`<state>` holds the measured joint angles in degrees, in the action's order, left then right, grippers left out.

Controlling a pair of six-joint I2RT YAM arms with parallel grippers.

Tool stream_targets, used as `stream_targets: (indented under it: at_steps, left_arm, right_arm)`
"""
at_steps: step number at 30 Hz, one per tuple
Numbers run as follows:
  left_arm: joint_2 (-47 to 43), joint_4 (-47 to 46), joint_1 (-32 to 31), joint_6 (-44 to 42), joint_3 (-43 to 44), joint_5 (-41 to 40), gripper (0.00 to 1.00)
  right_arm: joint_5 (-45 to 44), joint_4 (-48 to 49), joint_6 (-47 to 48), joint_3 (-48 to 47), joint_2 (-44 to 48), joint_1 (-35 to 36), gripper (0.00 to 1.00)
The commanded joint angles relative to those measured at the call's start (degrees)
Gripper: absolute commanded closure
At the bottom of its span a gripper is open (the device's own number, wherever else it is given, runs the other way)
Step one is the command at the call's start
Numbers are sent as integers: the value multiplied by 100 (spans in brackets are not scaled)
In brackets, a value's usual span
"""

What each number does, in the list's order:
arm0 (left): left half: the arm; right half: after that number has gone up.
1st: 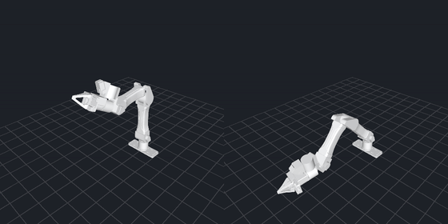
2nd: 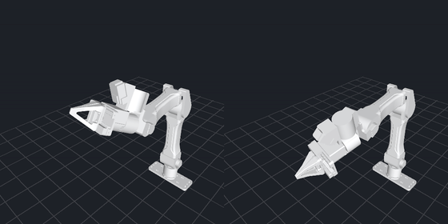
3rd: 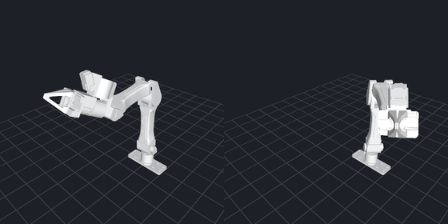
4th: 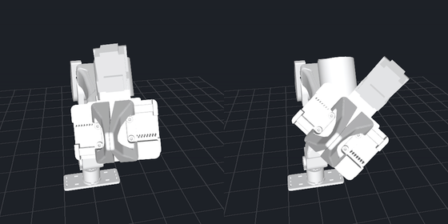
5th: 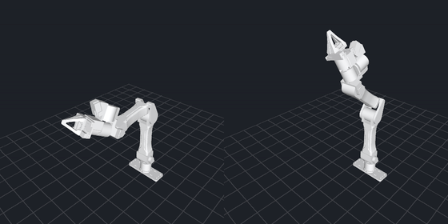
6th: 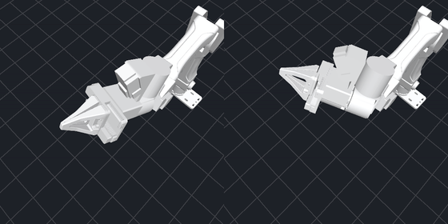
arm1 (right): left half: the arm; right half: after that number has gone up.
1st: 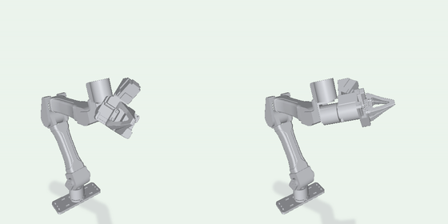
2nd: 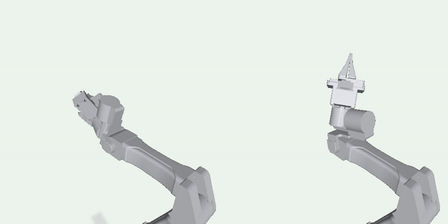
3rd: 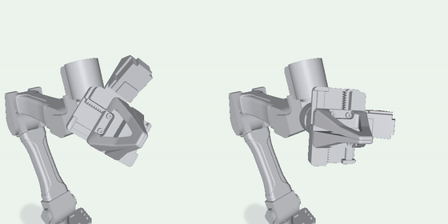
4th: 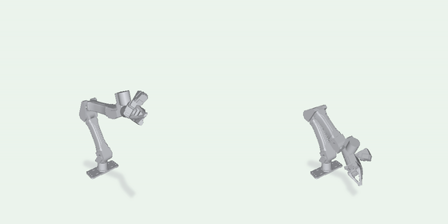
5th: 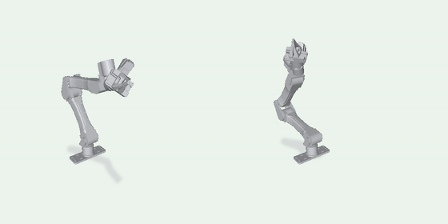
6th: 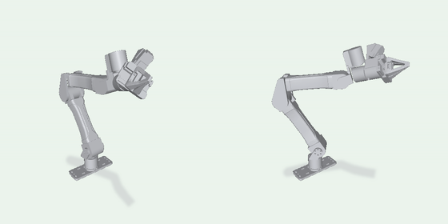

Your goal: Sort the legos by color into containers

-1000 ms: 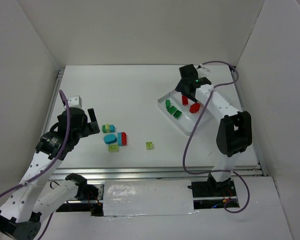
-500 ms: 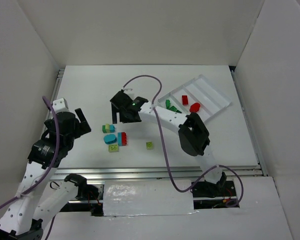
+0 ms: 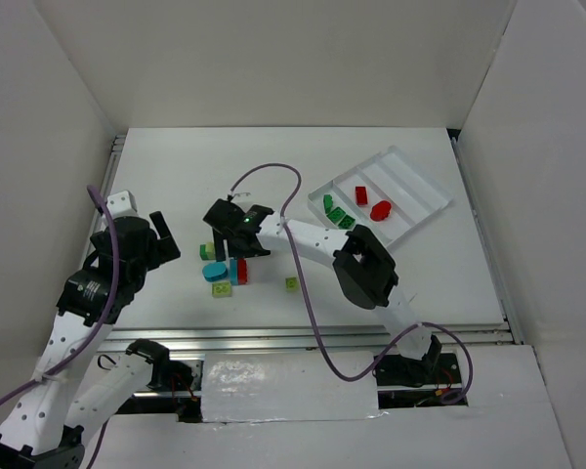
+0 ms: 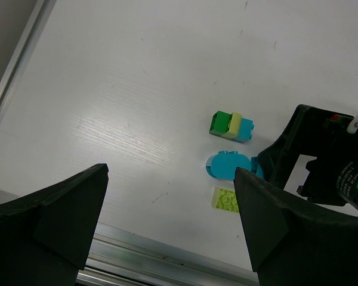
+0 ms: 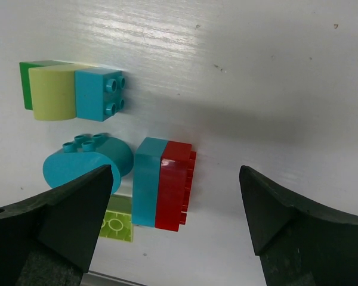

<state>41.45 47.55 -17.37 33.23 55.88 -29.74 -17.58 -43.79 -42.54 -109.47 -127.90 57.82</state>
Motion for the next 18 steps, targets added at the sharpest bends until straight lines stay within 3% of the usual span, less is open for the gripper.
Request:
stream_targets:
  at_steps: [1,11,14,18]
  left_arm:
    - [-41,-176,31,-54,2,12,0]
    - [-67,-185,31,-63,-7,38,1]
    - [-67,-193,31,-71,-7,47,0]
    - [-76,-193,31,-71,-7,56,1]
  right_arm:
    - [-210,-16,-131,-92,-165,10,7]
    - [-35,125,-131,101,-289,10,20]
    - [-26,134,-149,189,-254,18,31]
    - [-78,309,-210,645,10,-8,54]
